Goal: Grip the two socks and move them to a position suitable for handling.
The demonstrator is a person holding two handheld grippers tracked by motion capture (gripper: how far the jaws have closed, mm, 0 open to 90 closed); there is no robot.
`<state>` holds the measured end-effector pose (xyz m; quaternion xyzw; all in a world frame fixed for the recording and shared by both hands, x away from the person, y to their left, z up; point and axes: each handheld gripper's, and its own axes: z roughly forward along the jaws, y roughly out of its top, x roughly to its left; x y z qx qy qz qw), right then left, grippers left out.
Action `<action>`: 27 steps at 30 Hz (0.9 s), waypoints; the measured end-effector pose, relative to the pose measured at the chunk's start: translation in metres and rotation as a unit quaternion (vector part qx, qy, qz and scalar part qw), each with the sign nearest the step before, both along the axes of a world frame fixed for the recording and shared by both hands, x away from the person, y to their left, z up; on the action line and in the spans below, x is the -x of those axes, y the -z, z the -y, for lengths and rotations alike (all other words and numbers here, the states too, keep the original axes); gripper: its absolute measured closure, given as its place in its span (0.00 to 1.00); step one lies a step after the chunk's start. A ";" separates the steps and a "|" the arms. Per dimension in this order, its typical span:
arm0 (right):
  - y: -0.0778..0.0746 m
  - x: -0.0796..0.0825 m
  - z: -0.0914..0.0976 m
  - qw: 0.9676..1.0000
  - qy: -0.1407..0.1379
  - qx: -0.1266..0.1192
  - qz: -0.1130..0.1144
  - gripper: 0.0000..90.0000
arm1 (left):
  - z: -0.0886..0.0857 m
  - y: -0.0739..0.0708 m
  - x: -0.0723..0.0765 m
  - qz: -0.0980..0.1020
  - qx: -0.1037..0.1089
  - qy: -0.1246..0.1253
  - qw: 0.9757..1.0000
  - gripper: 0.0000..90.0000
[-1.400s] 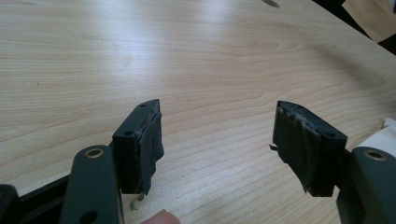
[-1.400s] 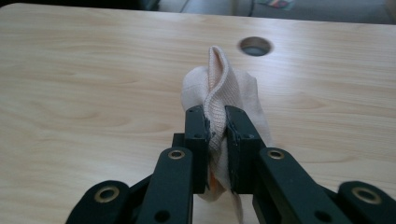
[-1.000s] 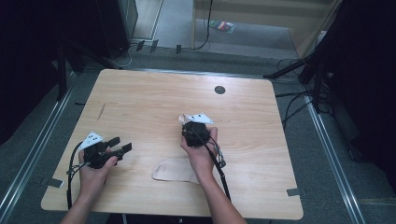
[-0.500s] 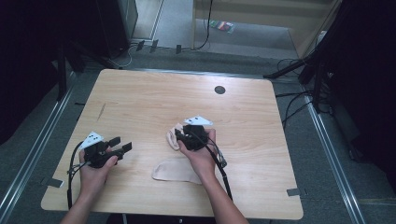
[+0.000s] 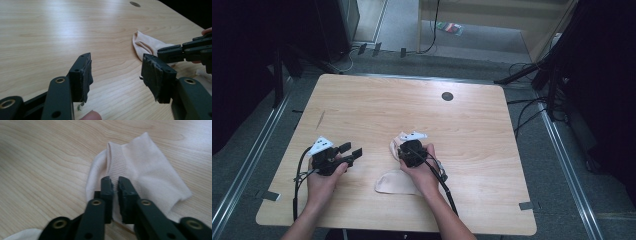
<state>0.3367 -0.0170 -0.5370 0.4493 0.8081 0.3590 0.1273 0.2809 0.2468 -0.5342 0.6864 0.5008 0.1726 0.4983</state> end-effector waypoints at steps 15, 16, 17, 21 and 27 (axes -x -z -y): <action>-0.016 0.000 0.010 0.998 0.026 -0.063 -0.004 1.00 | 0.074 0.000 -0.036 -0.069 -0.041 0.058 0.995 0.58; -0.017 -0.001 0.011 0.997 0.026 -0.067 -0.003 1.00 | 0.082 0.000 -0.041 -0.072 -0.040 0.056 0.995 0.59; -0.017 -0.001 0.012 0.997 0.027 -0.070 -0.003 1.00 | 0.084 0.000 -0.043 -0.070 -0.050 0.055 0.995 0.59; -0.019 -0.002 0.017 0.996 0.027 -0.085 -0.011 1.00 | 0.093 0.000 -0.047 -0.080 -0.070 0.055 0.993 0.65; -0.024 -0.006 0.029 0.992 0.024 -0.125 -0.020 1.00 | 0.105 0.007 -0.064 -0.108 -0.106 0.048 0.987 0.76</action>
